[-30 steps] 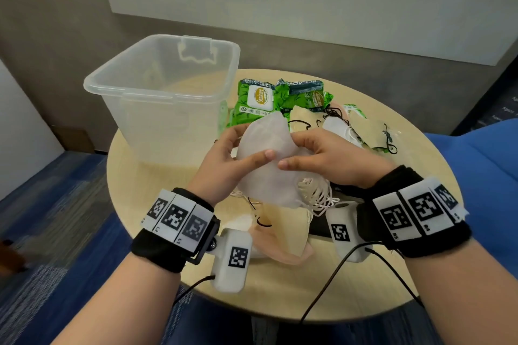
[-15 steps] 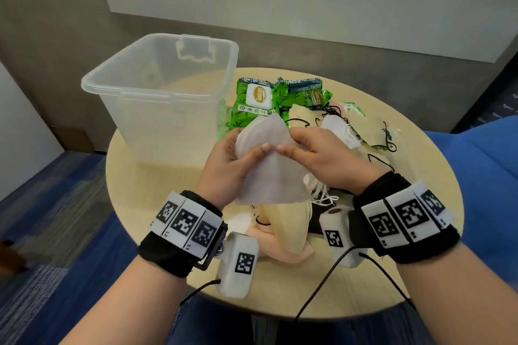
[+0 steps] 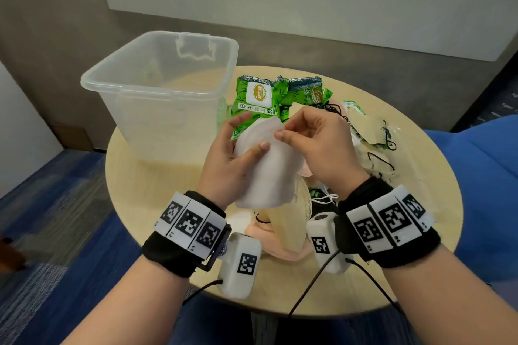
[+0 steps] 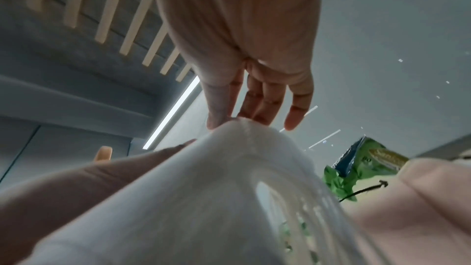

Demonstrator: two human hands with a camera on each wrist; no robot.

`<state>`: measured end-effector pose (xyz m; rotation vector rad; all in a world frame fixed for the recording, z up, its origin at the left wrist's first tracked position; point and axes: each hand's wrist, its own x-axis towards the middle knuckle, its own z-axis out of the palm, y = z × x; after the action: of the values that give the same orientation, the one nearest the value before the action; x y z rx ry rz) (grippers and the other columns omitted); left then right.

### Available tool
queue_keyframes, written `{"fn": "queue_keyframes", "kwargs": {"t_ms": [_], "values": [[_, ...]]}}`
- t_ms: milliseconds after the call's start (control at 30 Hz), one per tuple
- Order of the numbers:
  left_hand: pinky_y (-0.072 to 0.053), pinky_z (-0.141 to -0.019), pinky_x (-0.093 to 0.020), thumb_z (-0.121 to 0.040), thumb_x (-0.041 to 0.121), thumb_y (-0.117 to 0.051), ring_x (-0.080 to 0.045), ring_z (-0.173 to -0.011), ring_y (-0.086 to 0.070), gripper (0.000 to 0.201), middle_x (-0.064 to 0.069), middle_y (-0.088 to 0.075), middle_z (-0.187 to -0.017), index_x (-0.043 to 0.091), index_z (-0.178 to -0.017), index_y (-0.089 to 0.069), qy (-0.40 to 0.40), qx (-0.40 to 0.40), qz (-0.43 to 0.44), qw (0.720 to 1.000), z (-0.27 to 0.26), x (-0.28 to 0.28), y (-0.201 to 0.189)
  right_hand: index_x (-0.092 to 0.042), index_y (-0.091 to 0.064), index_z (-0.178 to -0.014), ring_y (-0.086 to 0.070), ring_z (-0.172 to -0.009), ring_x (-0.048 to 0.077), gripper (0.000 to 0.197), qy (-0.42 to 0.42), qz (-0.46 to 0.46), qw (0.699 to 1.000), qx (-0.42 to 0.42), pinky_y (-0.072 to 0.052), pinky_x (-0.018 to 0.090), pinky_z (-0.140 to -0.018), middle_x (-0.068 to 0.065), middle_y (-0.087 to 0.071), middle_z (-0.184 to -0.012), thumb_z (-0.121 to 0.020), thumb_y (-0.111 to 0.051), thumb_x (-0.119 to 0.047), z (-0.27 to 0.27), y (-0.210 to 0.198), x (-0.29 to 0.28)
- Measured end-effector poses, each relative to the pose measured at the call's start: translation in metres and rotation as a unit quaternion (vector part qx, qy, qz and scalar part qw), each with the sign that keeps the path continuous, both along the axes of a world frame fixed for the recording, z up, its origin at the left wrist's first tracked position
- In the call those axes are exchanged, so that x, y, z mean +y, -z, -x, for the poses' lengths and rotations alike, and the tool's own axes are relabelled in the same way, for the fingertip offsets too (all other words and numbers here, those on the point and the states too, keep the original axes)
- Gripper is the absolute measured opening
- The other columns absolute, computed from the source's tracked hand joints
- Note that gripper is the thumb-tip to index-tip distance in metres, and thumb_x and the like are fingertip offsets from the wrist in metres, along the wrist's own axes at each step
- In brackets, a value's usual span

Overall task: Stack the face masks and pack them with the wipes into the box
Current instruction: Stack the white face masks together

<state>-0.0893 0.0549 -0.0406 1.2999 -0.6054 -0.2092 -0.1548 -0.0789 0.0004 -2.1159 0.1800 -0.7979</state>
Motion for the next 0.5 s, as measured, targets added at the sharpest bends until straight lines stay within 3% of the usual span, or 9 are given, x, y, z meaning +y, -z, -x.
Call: {"fn": "queue_keyframes", "kwargs": {"t_ms": [67, 133, 167, 233, 333, 400, 500], "values": [[-0.055, -0.077, -0.029, -0.08, 0.014, -0.068, -0.024, -0.1, -0.063, 0.052, -0.016, -0.055, -0.128, 0.039, -0.12, -0.045, 0.004, -0.021, 0.012, 1.0, -0.001, 0.001, 0.0, -0.026, -0.059, -0.059, -0.054, -0.062, 0.012, 0.026, -0.005, -0.069, 0.998, 0.013, -0.046, 0.031, -0.067, -0.011, -0.06, -0.061, -0.072, -0.078, -0.015, -0.002, 0.0, 0.0], [-0.05, -0.094, -0.043, -0.08, 0.023, -0.066, -0.027, -0.115, -0.057, 0.052, -0.012, -0.05, -0.136, 0.047, -0.122, -0.045, 0.006, -0.044, 0.007, 0.999, 0.001, 0.001, -0.003, -0.023, -0.06, -0.061, -0.055, -0.067, 0.013, 0.023, -0.015, -0.122, 0.992, 0.034, -0.045, 0.032, -0.071, -0.007, -0.06, -0.064, -0.073, -0.077, -0.014, -0.004, 0.001, 0.001], [-0.045, -0.1, -0.049, -0.081, 0.026, -0.065, -0.027, -0.122, -0.052, 0.05, -0.009, -0.049, -0.137, 0.048, -0.123, -0.046, 0.003, -0.059, 0.0, 0.998, 0.003, 0.002, -0.003, -0.021, -0.06, -0.063, -0.054, -0.069, 0.012, 0.021, -0.027, -0.139, 0.989, 0.045, -0.045, 0.031, -0.073, -0.005, -0.059, -0.065, -0.074, -0.076, -0.013, -0.004, 0.0, 0.002], [-0.038, -0.106, -0.05, -0.085, 0.026, -0.061, -0.023, -0.126, -0.048, 0.045, -0.002, -0.051, -0.135, 0.043, -0.124, -0.047, -0.009, -0.092, -0.009, 0.996, 0.005, 0.001, -0.003, -0.015, -0.059, -0.068, -0.052, -0.068, 0.01, 0.017, -0.067, -0.174, 0.98, 0.062, -0.044, 0.02, -0.07, 0.0, -0.057, -0.067, -0.078, -0.071, -0.008, -0.005, -0.002, 0.007], [-0.043, -0.099, -0.052, -0.087, 0.029, -0.058, -0.023, -0.116, -0.055, 0.036, 0.001, -0.057, -0.126, 0.043, -0.12, -0.052, -0.011, -0.11, -0.011, 0.994, 0.006, 0.001, -0.003, -0.009, -0.058, -0.073, -0.052, -0.068, 0.01, 0.014, -0.093, -0.207, 0.971, 0.075, -0.044, 0.014, -0.066, 0.007, -0.057, -0.071, -0.083, -0.064, -0.003, -0.006, -0.005, 0.014], [-0.047, -0.095, -0.05, -0.086, 0.028, -0.06, -0.021, -0.109, -0.059, 0.033, 0.002, -0.06, -0.12, 0.043, -0.115, -0.055, -0.007, -0.111, -0.007, 0.994, 0.006, 0.002, -0.003, -0.009, -0.058, -0.073, -0.052, -0.071, 0.015, 0.014, -0.086, -0.217, 0.969, 0.074, -0.044, 0.023, -0.07, 0.011, -0.057, -0.074, -0.084, -0.064, -0.004, -0.007, -0.005, 0.016], [-0.048, -0.095, -0.037, -0.082, 0.02, -0.064, -0.013, -0.107, -0.059, 0.031, 0.015, -0.063, -0.112, 0.036, -0.108, -0.057, 0.009, -0.119, -0.01, 0.993, 0.006, 0.004, -0.003, -0.008, -0.058, -0.074, -0.051, -0.077, 0.022, 0.012, -0.071, -0.229, 0.968, 0.073, -0.044, 0.034, -0.074, 0.016, -0.057, -0.08, -0.084, -0.064, -0.005, -0.009, -0.004, 0.017]]}}
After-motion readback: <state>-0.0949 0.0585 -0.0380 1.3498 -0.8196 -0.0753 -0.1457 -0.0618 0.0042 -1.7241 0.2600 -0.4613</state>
